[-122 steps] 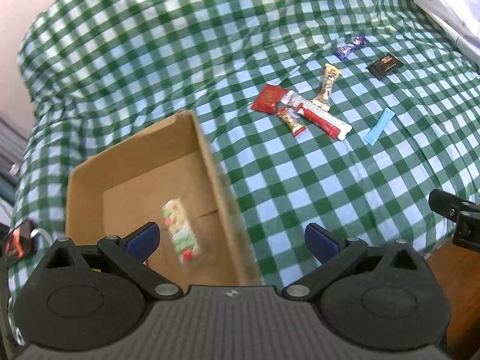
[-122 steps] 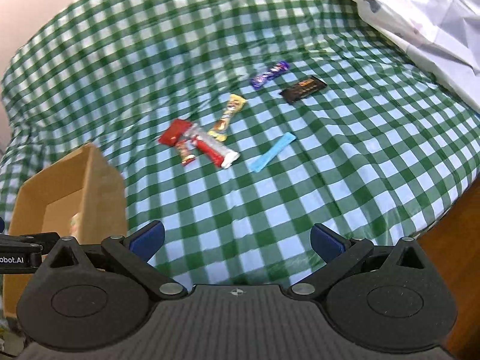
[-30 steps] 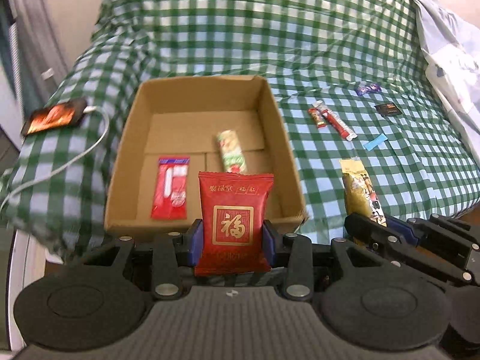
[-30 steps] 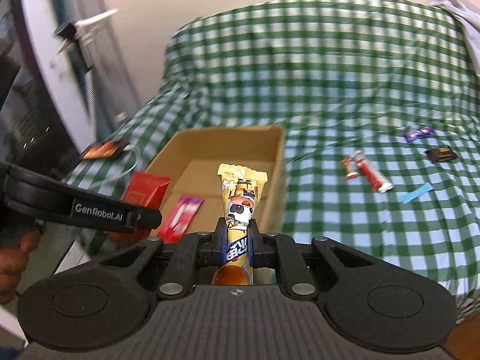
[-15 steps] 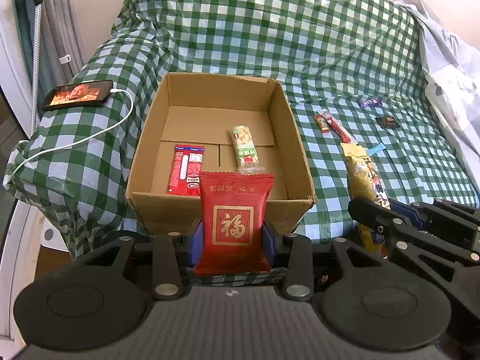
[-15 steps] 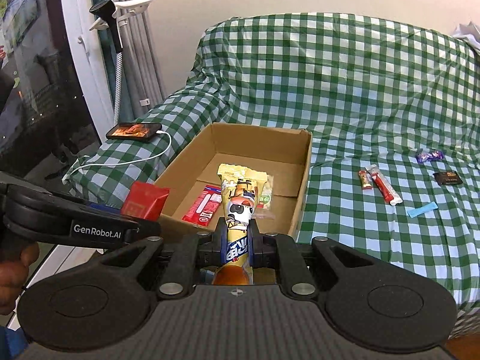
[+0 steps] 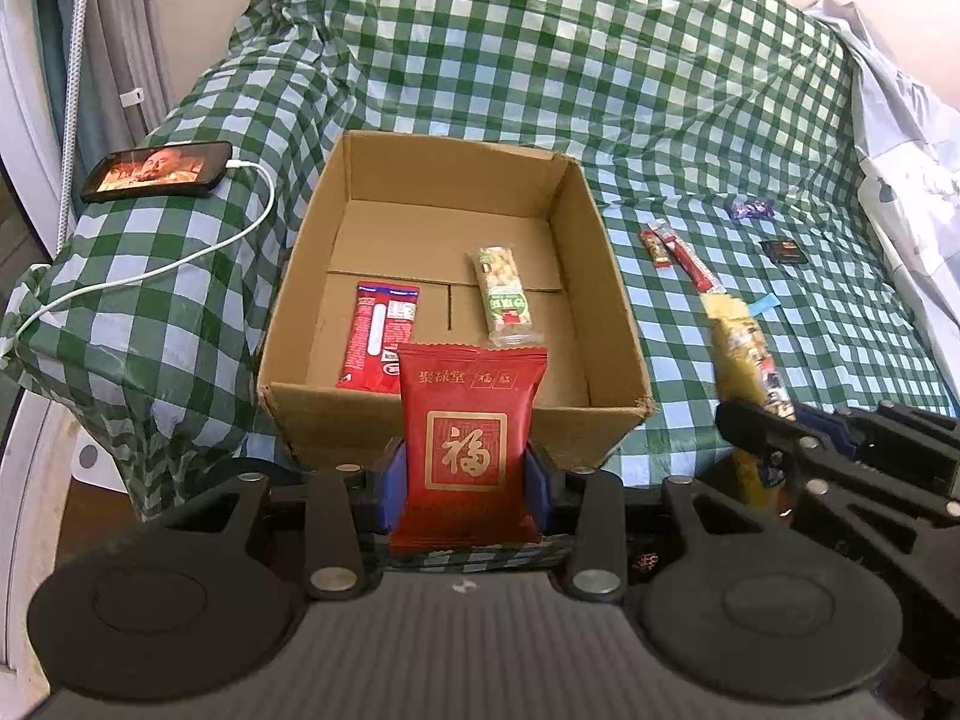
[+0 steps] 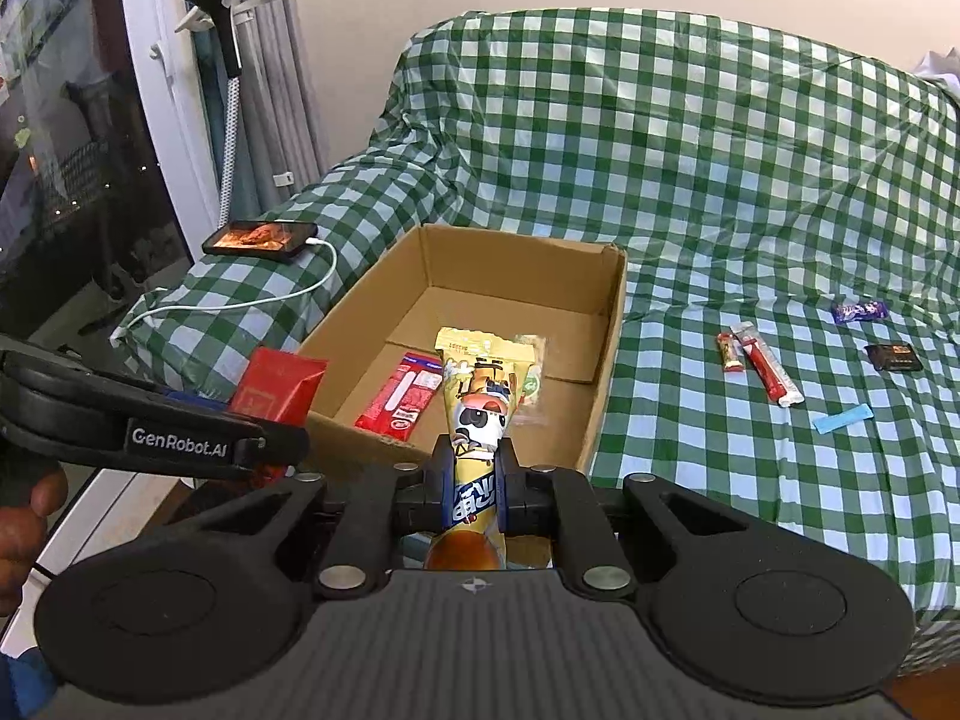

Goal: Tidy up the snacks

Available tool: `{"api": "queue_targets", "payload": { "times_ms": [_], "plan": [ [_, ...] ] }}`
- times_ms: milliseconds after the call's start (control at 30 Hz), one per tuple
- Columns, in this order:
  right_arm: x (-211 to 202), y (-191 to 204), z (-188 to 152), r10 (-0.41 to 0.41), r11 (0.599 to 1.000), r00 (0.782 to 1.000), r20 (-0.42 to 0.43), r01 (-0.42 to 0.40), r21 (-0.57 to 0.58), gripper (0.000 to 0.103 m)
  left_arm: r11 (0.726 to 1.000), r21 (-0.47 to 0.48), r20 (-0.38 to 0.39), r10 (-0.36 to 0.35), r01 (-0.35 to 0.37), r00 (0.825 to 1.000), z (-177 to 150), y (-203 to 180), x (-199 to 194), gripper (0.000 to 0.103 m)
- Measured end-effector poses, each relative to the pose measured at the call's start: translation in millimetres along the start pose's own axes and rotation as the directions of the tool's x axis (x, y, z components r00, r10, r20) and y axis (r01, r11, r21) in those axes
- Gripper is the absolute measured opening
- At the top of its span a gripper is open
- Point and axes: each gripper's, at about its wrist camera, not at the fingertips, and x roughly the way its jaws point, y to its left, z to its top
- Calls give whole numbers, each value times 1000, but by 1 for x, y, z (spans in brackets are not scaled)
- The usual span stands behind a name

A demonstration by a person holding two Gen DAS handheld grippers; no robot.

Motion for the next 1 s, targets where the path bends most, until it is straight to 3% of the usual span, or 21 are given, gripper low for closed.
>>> {"api": "queue_targets", "payload": {
  "times_ms": [1000],
  "plan": [
    [108, -17, 43, 22, 999, 993, -113, -17, 45, 13, 997, -30, -61, 70, -72, 996, 87, 30, 89, 45]
  ]
}}
